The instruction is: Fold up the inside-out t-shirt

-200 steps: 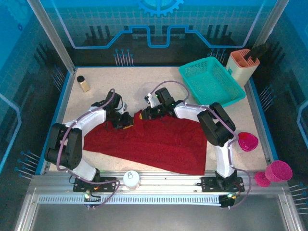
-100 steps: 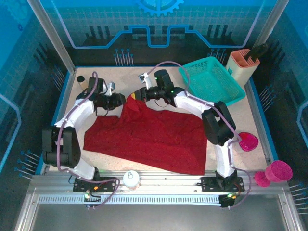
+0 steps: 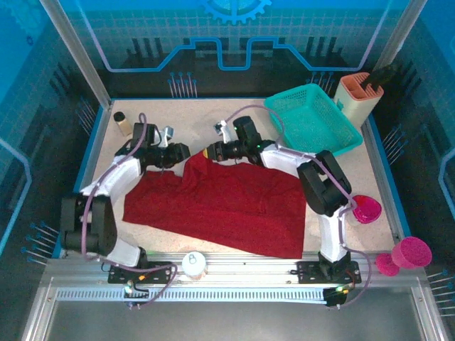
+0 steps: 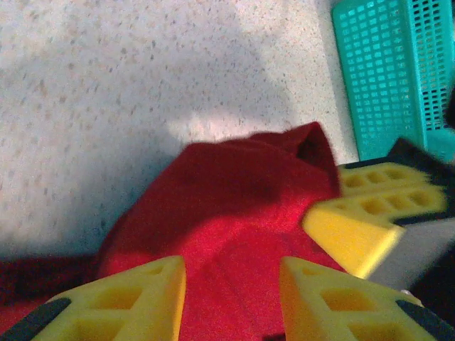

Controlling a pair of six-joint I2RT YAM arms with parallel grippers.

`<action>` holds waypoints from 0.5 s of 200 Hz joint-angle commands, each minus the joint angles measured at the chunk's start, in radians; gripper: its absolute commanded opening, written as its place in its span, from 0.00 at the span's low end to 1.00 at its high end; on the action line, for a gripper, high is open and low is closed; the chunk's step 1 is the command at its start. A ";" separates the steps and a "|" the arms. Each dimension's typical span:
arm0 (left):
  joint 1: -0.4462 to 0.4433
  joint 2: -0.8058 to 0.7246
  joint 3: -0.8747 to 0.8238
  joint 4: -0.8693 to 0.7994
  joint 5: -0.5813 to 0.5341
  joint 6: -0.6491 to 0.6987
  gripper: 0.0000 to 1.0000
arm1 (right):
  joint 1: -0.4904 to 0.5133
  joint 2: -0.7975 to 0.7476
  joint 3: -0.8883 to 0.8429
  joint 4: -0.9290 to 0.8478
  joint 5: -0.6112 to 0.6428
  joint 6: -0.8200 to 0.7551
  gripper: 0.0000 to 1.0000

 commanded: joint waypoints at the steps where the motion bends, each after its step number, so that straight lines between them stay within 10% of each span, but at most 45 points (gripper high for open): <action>1: -0.091 -0.172 -0.079 -0.065 -0.077 -0.102 0.41 | 0.022 -0.134 -0.181 0.096 0.075 0.181 0.05; 62: -0.461 -0.446 -0.460 0.086 -0.272 -0.462 0.44 | 0.075 -0.338 -0.524 0.071 0.225 0.163 0.37; 100: -0.551 -0.373 -0.486 0.174 -0.337 -0.488 0.46 | -0.027 -0.326 -0.367 -0.157 0.224 -0.112 0.44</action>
